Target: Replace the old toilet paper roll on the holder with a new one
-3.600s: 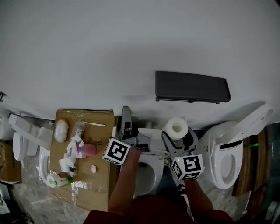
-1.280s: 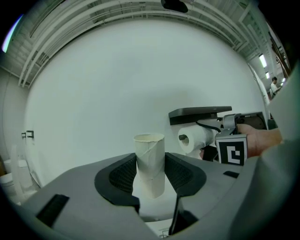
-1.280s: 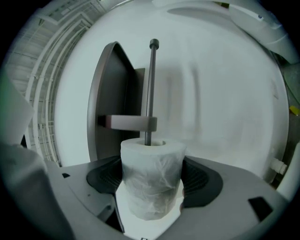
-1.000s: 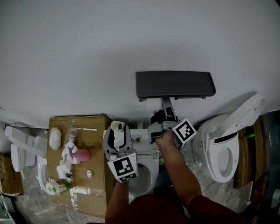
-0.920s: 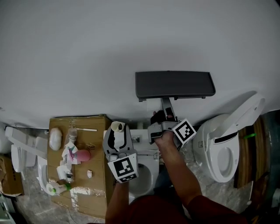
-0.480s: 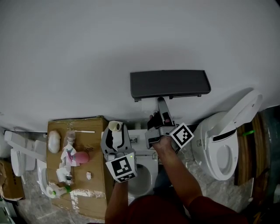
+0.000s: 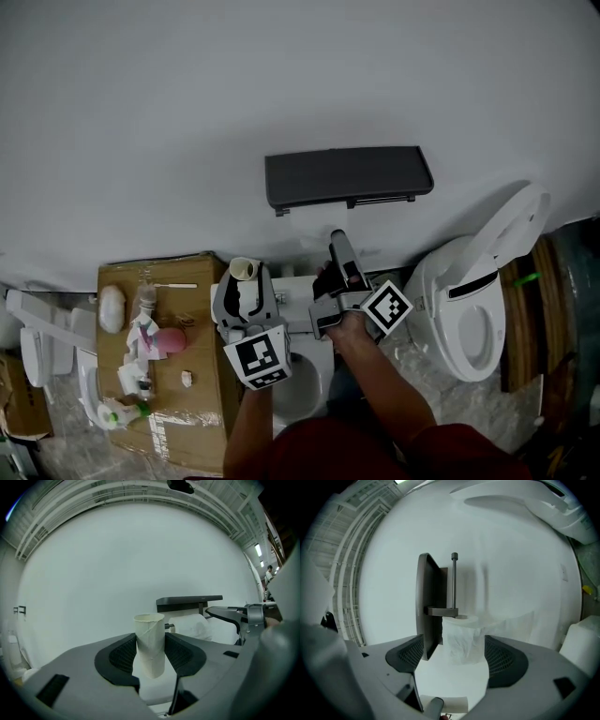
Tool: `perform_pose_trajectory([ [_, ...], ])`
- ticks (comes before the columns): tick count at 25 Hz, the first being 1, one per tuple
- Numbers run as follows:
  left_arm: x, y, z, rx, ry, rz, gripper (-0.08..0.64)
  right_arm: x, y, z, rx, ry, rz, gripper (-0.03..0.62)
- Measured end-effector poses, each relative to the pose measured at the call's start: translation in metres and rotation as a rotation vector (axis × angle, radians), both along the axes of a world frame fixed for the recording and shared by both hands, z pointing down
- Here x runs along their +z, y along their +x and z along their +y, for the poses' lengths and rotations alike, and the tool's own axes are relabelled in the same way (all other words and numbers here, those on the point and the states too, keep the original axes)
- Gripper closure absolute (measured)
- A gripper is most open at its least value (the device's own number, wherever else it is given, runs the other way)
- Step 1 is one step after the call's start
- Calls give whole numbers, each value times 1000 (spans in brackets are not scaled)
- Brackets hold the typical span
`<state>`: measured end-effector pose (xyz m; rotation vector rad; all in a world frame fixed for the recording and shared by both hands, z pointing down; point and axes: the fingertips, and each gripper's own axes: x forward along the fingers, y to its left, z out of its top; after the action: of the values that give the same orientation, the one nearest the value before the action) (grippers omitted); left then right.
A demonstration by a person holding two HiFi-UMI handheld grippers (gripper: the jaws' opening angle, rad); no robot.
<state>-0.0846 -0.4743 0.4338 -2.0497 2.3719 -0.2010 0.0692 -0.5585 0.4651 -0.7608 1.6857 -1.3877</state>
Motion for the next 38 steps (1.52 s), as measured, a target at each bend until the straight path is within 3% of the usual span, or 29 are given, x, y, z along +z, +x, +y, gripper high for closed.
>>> perform_pose_trajectory([
  [17,-12,49,33,98,26,31,357,-13,62,81,48,26,87,209],
  [28,-14,65,59,139,30,45,357,-16,71,110,45,33,126,210],
  [30,-13,66,63,144,29,45,357,-16,72,114,61,25,131,266],
  [33,-11,66,67,152,25,46,357,-14,76,119,90,5,129,507],
  [35,-11,68,69,160,25,45,357,-14,79,122,101,-6,104,562],
  [38,-14,73,69,176,34,48,357,-15,83,123,113,-6,106,575],
])
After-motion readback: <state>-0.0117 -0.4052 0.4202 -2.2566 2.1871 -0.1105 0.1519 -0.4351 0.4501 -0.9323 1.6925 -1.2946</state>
